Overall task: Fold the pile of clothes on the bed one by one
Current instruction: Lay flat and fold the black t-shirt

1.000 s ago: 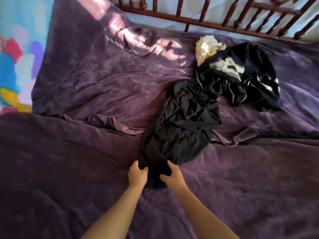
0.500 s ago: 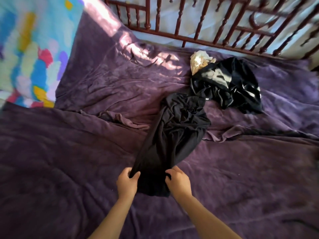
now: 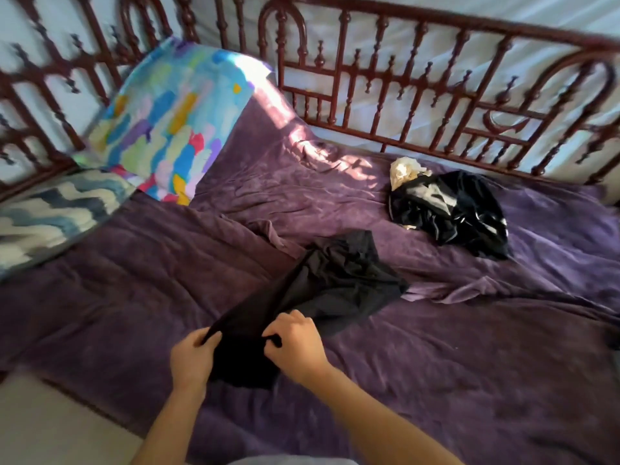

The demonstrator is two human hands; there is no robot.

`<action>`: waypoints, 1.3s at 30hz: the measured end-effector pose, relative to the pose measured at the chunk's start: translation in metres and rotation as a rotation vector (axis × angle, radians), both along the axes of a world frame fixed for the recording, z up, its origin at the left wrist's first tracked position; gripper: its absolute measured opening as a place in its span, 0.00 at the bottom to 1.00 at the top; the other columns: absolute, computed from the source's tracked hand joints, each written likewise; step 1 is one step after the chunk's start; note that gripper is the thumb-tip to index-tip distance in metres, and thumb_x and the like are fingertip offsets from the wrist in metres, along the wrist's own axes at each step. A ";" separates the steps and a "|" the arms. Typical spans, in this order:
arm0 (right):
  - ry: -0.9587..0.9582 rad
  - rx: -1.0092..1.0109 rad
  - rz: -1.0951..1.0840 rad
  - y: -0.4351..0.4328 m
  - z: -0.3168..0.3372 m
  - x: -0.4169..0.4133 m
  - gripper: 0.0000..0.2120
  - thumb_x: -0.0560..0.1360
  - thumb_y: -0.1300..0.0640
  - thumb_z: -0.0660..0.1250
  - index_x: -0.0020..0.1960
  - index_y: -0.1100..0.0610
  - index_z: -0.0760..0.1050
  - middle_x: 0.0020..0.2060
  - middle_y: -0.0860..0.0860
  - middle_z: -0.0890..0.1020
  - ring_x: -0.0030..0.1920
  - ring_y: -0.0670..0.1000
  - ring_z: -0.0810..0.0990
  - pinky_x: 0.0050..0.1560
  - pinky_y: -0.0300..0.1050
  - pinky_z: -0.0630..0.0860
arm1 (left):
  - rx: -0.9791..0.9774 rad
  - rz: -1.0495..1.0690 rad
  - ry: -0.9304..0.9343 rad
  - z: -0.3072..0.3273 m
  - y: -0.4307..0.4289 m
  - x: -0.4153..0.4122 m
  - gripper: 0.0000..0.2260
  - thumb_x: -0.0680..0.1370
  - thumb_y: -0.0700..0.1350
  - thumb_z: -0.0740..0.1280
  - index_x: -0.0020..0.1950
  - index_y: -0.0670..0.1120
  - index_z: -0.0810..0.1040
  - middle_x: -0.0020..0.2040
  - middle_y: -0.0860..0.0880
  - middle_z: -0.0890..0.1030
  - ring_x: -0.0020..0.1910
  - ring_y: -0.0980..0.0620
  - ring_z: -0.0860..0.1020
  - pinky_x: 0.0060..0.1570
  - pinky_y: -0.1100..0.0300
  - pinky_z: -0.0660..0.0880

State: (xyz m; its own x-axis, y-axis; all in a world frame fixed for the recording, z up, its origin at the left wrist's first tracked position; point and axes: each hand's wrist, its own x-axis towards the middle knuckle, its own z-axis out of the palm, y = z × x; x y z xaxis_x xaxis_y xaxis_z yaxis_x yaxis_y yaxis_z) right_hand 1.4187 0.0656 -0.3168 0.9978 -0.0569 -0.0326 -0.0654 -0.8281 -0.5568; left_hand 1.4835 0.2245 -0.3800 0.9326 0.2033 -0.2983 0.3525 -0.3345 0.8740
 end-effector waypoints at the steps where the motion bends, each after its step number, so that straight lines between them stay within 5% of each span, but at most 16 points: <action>1: -0.033 0.014 0.075 0.013 0.005 -0.006 0.13 0.75 0.59 0.61 0.56 0.57 0.79 0.52 0.52 0.80 0.56 0.52 0.71 0.51 0.41 0.60 | 0.010 0.056 -0.026 0.004 0.018 -0.007 0.08 0.73 0.35 0.70 0.51 0.34 0.81 0.47 0.38 0.82 0.47 0.42 0.79 0.49 0.51 0.74; 4: -0.064 0.097 0.240 0.048 0.008 -0.028 0.12 0.75 0.59 0.62 0.55 0.57 0.79 0.48 0.52 0.82 0.55 0.53 0.71 0.54 0.43 0.61 | 0.065 0.233 -0.066 0.010 0.073 -0.029 0.08 0.73 0.35 0.69 0.51 0.35 0.81 0.48 0.37 0.82 0.45 0.45 0.78 0.42 0.61 0.73; 11: 0.211 -0.031 0.146 0.036 -0.028 -0.067 0.18 0.79 0.54 0.58 0.69 0.55 0.67 0.58 0.52 0.77 0.62 0.54 0.69 0.58 0.48 0.65 | 0.416 -0.050 0.045 -0.003 0.089 -0.062 0.18 0.76 0.38 0.65 0.66 0.37 0.73 0.62 0.34 0.75 0.61 0.35 0.72 0.64 0.46 0.67; 20: 0.457 -0.129 -0.189 -0.037 -0.061 -0.056 0.17 0.78 0.53 0.59 0.66 0.55 0.68 0.61 0.54 0.74 0.64 0.56 0.67 0.58 0.47 0.68 | 0.422 -0.351 0.051 -0.005 0.019 -0.032 0.16 0.78 0.43 0.63 0.65 0.43 0.74 0.62 0.42 0.76 0.63 0.43 0.73 0.59 0.52 0.69; 30: 0.663 0.008 -0.554 -0.047 -0.114 0.022 0.23 0.77 0.52 0.61 0.70 0.55 0.63 0.66 0.54 0.67 0.67 0.55 0.64 0.63 0.49 0.68 | 0.430 -0.678 0.138 -0.047 -0.006 0.075 0.15 0.79 0.43 0.61 0.65 0.45 0.73 0.62 0.45 0.76 0.60 0.48 0.75 0.58 0.57 0.70; 36: 0.704 -0.064 -0.670 -0.090 -0.141 0.076 0.30 0.76 0.50 0.64 0.74 0.53 0.56 0.69 0.54 0.64 0.69 0.57 0.62 0.64 0.51 0.68 | 0.378 -0.841 0.137 -0.073 -0.046 0.134 0.15 0.79 0.43 0.62 0.65 0.45 0.73 0.61 0.45 0.76 0.60 0.47 0.74 0.60 0.55 0.70; 39: 0.685 0.167 -0.855 -0.108 -0.158 0.084 0.41 0.73 0.49 0.69 0.77 0.56 0.48 0.72 0.55 0.61 0.71 0.59 0.61 0.68 0.56 0.65 | 0.349 -0.860 0.152 -0.083 -0.053 0.142 0.14 0.78 0.43 0.63 0.64 0.44 0.74 0.60 0.45 0.76 0.59 0.47 0.75 0.59 0.55 0.71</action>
